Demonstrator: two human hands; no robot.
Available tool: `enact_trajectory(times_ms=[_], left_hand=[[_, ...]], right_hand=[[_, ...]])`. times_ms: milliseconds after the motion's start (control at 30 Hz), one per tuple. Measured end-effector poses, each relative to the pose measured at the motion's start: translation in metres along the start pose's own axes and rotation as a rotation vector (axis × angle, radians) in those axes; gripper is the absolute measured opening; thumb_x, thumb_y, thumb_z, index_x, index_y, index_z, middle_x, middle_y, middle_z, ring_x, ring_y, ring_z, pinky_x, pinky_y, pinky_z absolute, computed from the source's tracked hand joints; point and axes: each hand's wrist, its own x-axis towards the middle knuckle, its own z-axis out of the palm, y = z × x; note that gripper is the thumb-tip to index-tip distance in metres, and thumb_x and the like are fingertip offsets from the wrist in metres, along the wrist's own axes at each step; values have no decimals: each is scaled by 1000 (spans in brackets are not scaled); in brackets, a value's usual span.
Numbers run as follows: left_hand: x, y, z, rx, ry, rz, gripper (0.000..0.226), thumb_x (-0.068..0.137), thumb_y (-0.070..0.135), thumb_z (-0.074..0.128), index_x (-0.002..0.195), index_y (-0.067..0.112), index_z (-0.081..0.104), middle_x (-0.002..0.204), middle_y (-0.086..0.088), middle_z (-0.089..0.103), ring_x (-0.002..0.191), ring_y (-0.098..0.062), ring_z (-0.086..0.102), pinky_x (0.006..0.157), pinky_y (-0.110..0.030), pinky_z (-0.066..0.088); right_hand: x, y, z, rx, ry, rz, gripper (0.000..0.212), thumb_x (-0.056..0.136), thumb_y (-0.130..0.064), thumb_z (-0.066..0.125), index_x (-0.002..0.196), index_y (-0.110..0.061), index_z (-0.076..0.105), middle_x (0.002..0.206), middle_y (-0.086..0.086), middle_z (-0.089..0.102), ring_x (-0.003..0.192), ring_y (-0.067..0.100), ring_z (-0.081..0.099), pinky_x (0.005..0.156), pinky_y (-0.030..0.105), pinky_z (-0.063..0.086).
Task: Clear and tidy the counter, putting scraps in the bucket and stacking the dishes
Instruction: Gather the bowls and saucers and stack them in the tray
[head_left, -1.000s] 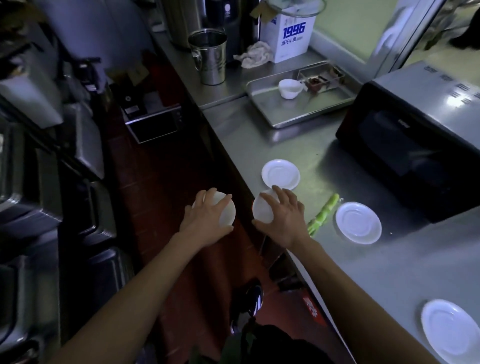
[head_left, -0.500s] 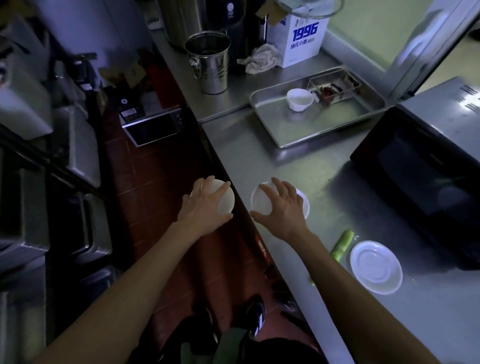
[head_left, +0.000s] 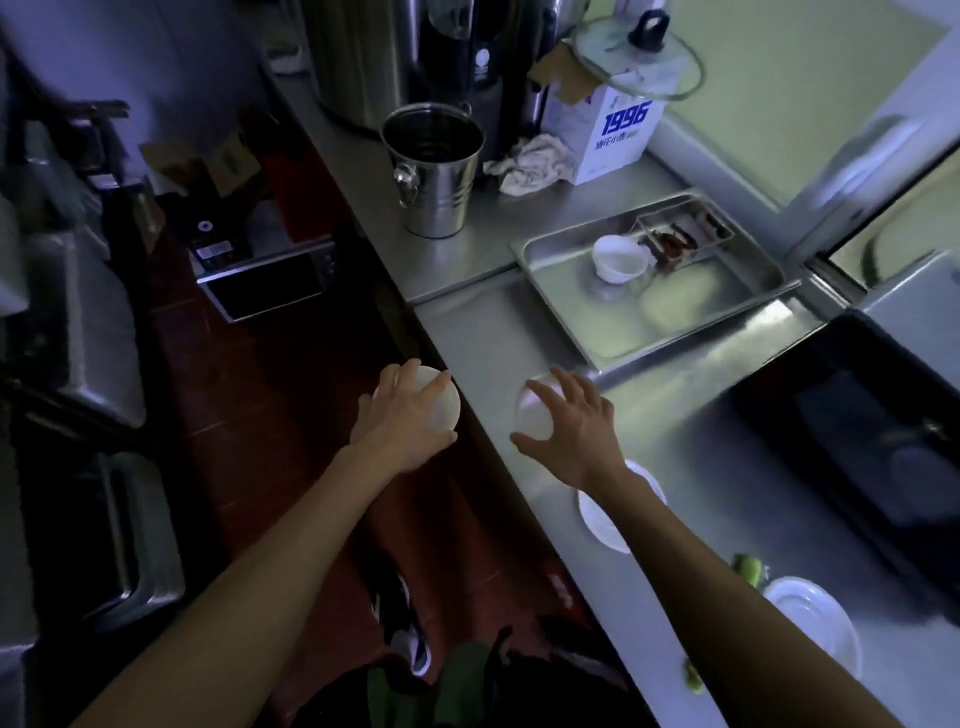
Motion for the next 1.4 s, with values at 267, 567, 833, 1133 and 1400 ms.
enact_trajectory(times_ms=[267, 567, 833, 1133, 1400], left_hand=[[75, -18, -31, 26, -15, 156, 79, 76, 65, 61, 143, 40, 27, 148, 1, 19, 138, -27, 16, 101, -56, 38], [151, 13, -27, 18, -93, 291, 82, 77, 60, 63, 146, 42, 21, 155, -1, 11, 141, -28, 11, 106, -57, 33], [245, 60, -47, 177, -122, 474, 88, 77, 65, 60, 151, 41, 19, 158, 1, 9, 142, -25, 8, 106, -54, 32], [316, 110, -45, 180, -123, 555, 82, 74, 64, 63, 143, 43, 25, 153, 3, 17, 139, -26, 16, 102, -54, 37], [374, 148, -33, 193, -162, 684, 85, 73, 61, 65, 145, 42, 25, 155, 0, 20, 142, -28, 16, 105, -58, 37]], right_hand=[[48, -21, -5, 43, 71, 143, 77, 76, -62, 71, 143, -33, 46, 158, 0, 32, 145, 29, 24, 112, 53, 30], [82, 8, 1, 64, 108, 295, 76, 78, -59, 72, 143, -31, 47, 159, 2, 31, 145, 30, 25, 110, 51, 28], [138, 66, 0, 150, 211, 483, 76, 74, -54, 76, 141, -29, 50, 158, 5, 32, 143, 32, 27, 108, 51, 31], [176, 115, -5, 187, 208, 579, 77, 76, -59, 73, 142, -29, 48, 159, 6, 31, 145, 32, 25, 112, 55, 31], [184, 141, -8, 224, 185, 684, 77, 80, -59, 70, 146, -30, 43, 162, 5, 25, 147, 30, 19, 115, 54, 27]])
